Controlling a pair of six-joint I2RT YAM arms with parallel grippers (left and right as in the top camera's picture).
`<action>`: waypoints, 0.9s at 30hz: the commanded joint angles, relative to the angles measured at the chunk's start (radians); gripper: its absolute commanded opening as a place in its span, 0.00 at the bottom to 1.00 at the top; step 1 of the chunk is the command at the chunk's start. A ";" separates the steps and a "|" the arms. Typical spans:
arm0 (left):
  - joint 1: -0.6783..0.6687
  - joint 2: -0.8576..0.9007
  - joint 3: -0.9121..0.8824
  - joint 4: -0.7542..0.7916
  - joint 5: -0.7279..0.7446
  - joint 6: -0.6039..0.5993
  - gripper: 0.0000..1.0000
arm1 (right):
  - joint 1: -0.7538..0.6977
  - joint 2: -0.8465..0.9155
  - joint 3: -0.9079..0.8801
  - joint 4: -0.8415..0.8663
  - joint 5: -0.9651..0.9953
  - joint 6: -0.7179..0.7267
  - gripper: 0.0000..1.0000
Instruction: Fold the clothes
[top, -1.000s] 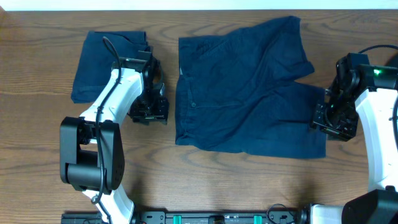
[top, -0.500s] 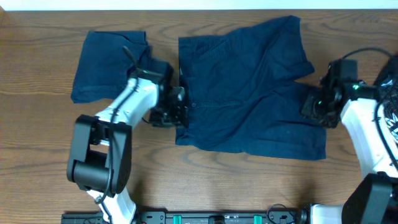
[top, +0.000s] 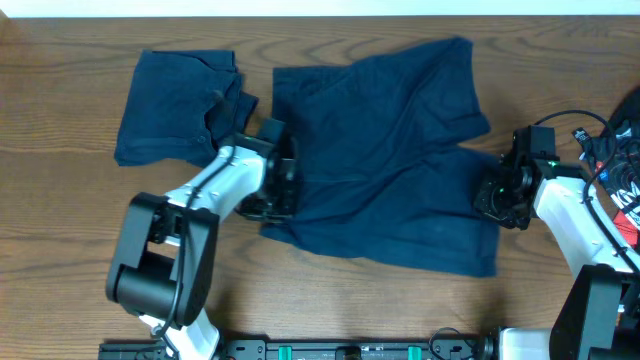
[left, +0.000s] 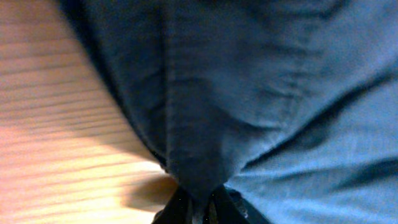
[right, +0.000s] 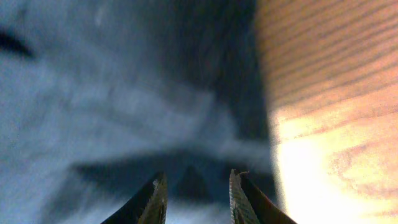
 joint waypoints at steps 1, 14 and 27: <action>0.048 -0.033 -0.014 -0.003 -0.088 -0.065 0.06 | 0.004 0.001 -0.050 0.034 -0.006 0.006 0.56; 0.064 -0.062 -0.014 -0.040 -0.152 -0.026 0.06 | -0.052 0.001 -0.210 0.136 0.101 0.078 0.01; 0.146 -0.138 -0.012 -0.111 -0.209 -0.015 0.24 | -0.156 0.000 -0.021 -0.116 -0.002 -0.047 0.62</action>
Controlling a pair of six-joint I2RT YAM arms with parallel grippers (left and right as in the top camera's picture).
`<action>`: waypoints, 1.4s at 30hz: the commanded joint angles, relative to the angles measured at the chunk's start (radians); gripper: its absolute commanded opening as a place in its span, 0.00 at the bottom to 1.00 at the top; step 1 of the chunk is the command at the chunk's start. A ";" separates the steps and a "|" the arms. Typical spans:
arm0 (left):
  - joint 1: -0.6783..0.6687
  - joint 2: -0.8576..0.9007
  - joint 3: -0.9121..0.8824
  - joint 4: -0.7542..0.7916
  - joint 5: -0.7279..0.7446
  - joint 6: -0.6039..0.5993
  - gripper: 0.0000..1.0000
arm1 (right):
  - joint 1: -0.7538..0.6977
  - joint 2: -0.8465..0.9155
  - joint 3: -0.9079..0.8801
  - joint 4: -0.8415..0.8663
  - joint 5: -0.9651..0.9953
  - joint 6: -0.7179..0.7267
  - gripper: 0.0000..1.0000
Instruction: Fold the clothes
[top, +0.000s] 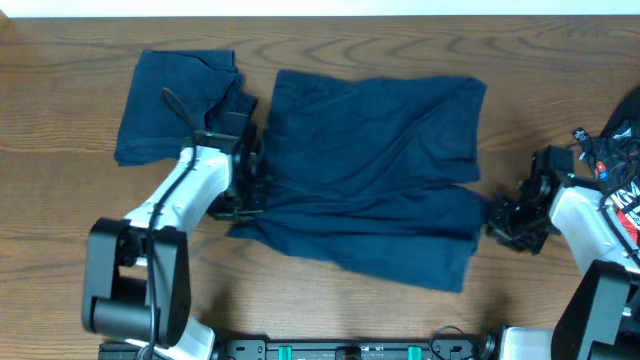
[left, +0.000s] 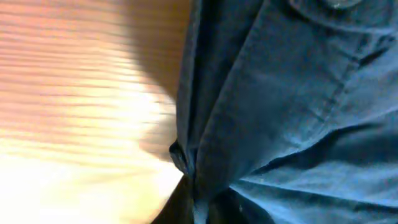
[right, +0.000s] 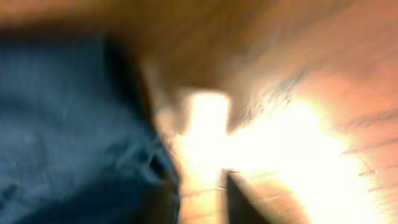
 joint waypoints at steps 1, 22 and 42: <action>0.016 -0.023 -0.001 -0.011 -0.061 0.002 0.28 | -0.016 0.001 0.026 0.002 -0.003 -0.062 0.62; 0.010 -0.037 0.034 0.505 0.304 0.182 0.11 | 0.093 0.009 0.095 0.637 -0.328 0.059 0.17; 0.013 0.156 0.154 0.461 0.311 0.182 0.29 | 0.163 0.679 0.656 0.623 -0.325 0.282 0.03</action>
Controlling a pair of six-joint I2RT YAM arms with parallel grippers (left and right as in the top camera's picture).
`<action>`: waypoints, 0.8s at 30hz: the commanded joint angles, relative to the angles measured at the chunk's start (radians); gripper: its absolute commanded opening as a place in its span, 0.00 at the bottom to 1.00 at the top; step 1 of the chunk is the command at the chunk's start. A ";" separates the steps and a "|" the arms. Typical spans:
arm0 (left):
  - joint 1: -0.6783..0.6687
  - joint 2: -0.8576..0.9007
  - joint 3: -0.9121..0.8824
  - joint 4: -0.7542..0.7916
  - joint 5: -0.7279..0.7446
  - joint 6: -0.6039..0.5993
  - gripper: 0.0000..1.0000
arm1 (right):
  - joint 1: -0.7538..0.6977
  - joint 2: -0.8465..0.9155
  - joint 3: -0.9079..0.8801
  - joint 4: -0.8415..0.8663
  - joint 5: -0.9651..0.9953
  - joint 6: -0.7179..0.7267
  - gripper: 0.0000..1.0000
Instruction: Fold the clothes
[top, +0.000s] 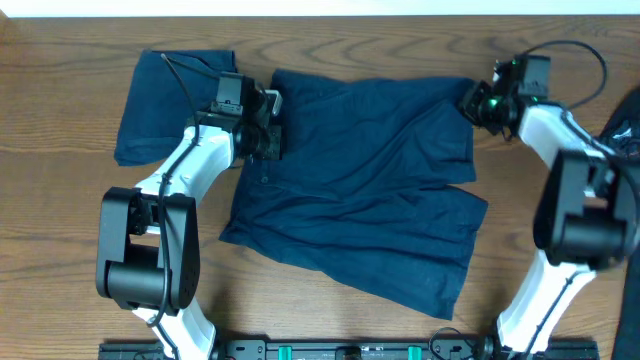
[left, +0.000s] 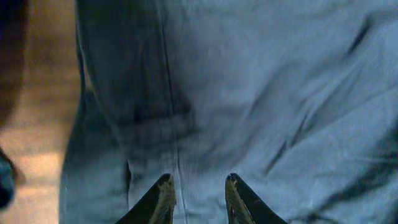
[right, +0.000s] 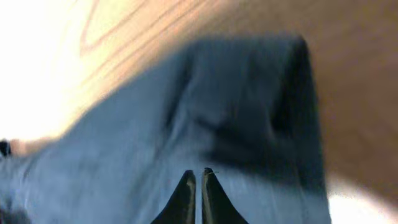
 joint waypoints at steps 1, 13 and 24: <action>0.002 0.001 0.019 -0.033 0.013 0.010 0.29 | 0.031 0.133 0.129 0.000 -0.015 0.117 0.03; 0.002 0.001 0.019 -0.090 0.012 0.010 0.41 | 0.038 0.272 0.516 -0.052 -0.122 0.003 0.08; 0.003 -0.143 0.051 -0.320 -0.098 0.014 0.50 | -0.028 0.010 0.688 -0.757 -0.047 -0.374 0.41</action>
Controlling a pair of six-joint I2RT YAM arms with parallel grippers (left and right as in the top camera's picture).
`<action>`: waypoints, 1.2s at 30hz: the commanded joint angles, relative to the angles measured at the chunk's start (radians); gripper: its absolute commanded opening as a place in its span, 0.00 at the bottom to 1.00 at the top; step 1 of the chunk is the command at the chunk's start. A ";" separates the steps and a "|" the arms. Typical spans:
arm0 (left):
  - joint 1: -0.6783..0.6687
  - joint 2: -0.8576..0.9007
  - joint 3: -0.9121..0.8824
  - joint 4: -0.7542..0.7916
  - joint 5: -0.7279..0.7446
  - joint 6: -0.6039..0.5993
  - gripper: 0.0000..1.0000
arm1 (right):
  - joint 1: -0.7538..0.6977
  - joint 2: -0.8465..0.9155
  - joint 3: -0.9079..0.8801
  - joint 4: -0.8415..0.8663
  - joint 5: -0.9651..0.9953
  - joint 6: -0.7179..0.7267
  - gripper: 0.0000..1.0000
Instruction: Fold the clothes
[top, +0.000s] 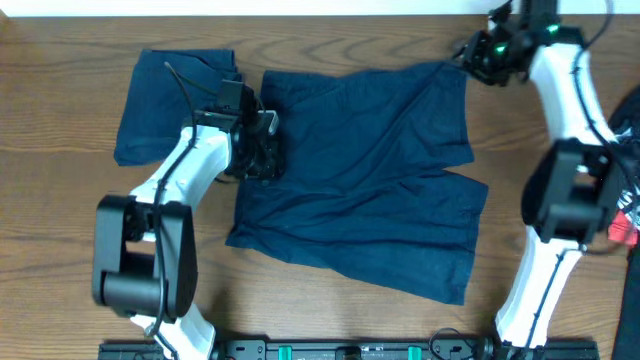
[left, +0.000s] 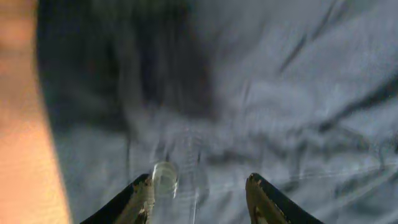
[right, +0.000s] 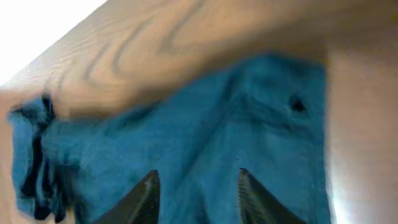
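Dark blue shorts (top: 370, 170) lie spread and wrinkled across the middle of the table. A second dark blue garment (top: 175, 105) lies folded at the back left. My left gripper (top: 262, 150) hovers open over the shorts' left edge. In the left wrist view its fingers (left: 198, 183) straddle the fabric beside a metal button (left: 163, 176). My right gripper (top: 478, 52) is open at the shorts' back right corner. The right wrist view has the right gripper (right: 198, 177) above the cloth with nothing held.
The wooden table (top: 60, 250) runs to a white strip at the far edge. Cables and a red and white item (top: 625, 215) sit at the right edge. The right arm reaches along the right side toward the back.
Both grippers have opened wider. The right gripper, nearly shut at the shorts' back right corner, now stands open and farther back. The shorts' back corners have shifted slightly.
My left gripper was shut on the shorts' left edge, with the right open at their right edge. Then the shorts lay farther left and flatter, the right gripper off the cloth. Later the left was open near the waistband and the right pinched at the back right corner. Both are open now.
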 joint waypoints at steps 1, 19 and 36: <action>0.003 -0.120 0.045 -0.082 -0.084 0.011 0.51 | -0.035 -0.137 0.031 -0.119 0.060 -0.117 0.41; 0.003 -0.174 -0.200 -0.179 -0.089 -0.016 0.59 | 0.028 -0.381 -0.016 -0.750 0.307 -0.157 0.48; 0.003 -0.171 -0.287 -0.014 -0.116 -0.016 0.06 | 0.066 -0.381 -0.800 -0.536 0.206 -0.106 0.51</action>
